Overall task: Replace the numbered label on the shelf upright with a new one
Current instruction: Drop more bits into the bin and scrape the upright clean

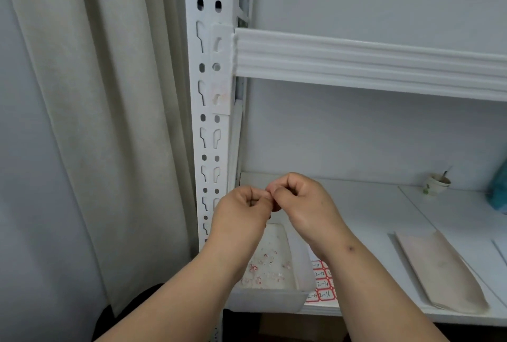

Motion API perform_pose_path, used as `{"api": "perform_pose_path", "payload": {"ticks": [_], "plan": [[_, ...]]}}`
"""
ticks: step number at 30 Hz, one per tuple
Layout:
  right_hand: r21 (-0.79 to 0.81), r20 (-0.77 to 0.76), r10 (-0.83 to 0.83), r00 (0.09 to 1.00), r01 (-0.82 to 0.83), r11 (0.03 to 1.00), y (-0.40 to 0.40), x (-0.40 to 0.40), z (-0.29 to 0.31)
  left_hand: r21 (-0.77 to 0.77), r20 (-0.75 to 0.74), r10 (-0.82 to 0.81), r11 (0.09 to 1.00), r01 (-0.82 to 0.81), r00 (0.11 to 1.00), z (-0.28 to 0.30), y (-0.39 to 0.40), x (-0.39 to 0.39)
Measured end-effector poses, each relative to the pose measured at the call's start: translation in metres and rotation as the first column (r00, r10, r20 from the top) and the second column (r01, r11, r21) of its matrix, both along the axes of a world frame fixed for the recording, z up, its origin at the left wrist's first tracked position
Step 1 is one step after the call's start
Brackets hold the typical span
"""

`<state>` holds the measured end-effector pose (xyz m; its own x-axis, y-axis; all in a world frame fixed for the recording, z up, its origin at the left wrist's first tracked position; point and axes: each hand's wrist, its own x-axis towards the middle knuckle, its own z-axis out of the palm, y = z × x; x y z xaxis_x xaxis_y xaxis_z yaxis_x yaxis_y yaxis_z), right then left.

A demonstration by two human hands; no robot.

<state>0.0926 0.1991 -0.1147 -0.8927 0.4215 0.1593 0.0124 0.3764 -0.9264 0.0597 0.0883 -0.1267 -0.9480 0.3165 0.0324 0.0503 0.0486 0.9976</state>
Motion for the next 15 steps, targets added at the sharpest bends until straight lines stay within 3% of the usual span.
{"api": "perform_pose_path", "payload": {"ticks": [5,9,15], "plan": [[0.027,0.070,-0.063,0.996,0.061,0.998,0.018,-0.008,-0.030,-0.064,0.085,0.007,0.998,-0.001,0.996,-0.022,0.014,-0.008],[0.035,0.149,-0.102,0.984,0.097,0.995,0.029,-0.016,-0.048,-0.204,0.087,0.014,0.979,0.004,0.996,-0.049,0.026,-0.020],[0.203,0.349,-0.050,0.936,-0.023,0.979,0.042,-0.026,-0.078,-0.389,0.071,-0.072,0.916,0.094,0.995,-0.077,0.042,-0.032]]}}
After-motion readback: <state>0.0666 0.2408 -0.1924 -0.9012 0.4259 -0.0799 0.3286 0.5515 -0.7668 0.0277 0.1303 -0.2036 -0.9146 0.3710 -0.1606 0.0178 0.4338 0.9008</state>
